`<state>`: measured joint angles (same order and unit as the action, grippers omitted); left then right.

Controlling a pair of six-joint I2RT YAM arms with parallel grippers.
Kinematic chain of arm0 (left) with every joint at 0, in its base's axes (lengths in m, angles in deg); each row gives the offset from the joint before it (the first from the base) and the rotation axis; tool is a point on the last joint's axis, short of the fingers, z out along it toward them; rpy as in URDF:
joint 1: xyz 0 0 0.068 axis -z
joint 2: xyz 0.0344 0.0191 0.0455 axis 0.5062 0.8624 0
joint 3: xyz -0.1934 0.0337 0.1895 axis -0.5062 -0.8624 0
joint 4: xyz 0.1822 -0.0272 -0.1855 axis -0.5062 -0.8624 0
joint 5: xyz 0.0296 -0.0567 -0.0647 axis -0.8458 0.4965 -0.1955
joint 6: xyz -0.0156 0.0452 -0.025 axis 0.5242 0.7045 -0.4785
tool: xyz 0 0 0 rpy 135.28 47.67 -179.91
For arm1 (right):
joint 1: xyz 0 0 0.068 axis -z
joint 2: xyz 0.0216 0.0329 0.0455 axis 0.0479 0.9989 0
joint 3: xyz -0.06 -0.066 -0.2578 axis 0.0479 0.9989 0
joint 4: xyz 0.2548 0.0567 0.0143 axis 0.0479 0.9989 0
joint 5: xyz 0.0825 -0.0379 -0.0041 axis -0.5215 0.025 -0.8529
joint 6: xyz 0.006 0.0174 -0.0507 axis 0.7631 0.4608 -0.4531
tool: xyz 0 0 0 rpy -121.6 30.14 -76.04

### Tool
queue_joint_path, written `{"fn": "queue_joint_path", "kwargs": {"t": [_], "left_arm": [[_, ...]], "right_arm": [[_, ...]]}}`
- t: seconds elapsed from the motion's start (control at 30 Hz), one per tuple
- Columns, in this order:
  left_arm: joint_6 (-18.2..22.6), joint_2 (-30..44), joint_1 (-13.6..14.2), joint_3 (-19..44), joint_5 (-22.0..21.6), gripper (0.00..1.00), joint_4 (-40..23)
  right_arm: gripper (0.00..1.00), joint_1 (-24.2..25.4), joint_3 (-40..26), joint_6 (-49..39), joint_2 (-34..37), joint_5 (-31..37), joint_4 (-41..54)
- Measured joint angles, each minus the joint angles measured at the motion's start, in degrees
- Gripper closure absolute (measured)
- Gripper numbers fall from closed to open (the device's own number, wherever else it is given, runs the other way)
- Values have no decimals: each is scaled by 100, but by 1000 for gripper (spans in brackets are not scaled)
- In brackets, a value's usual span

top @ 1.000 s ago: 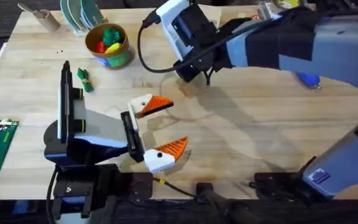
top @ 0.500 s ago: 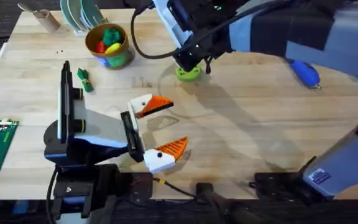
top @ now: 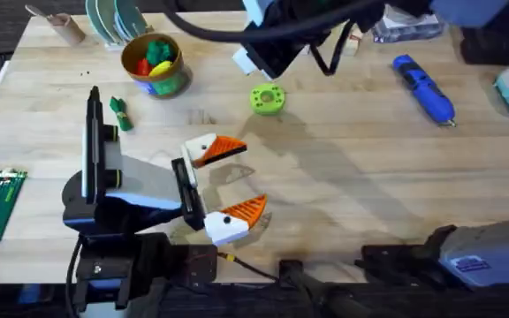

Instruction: Pick up the gripper from the table and insert it into the empty holder that is missing its gripper. Then pick up a screw, insert it into the mounting hole, and use the screwdriver to tighten it. Finally, clean up the table by picking up the vegetable and placing it into the bucket.

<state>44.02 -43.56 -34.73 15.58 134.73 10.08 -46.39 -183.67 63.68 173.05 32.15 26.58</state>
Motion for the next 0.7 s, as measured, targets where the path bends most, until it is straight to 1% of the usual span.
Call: {"fn": "queue_joint_path", "kwargs": {"t": [0.1,0.27,0.4,0.5,0.7], "left_arm": [[0,0,0,0,1,8,0],[13,0,0,0,2,8,0],[225,0,0,0,66,8,0],[344,0,0,0,125,8,0],[440,0,0,0,151,8,0]], "right_arm": [[986,-186,-145,-11,1,-87,148],[986,-640,-264,-11,2,-150,201],[986,-988,-269,-11,2,-209,247],[986,-1106,-269,-13,0,-351,330],[986,-1110,-269,-11,2,-650,519]]}}
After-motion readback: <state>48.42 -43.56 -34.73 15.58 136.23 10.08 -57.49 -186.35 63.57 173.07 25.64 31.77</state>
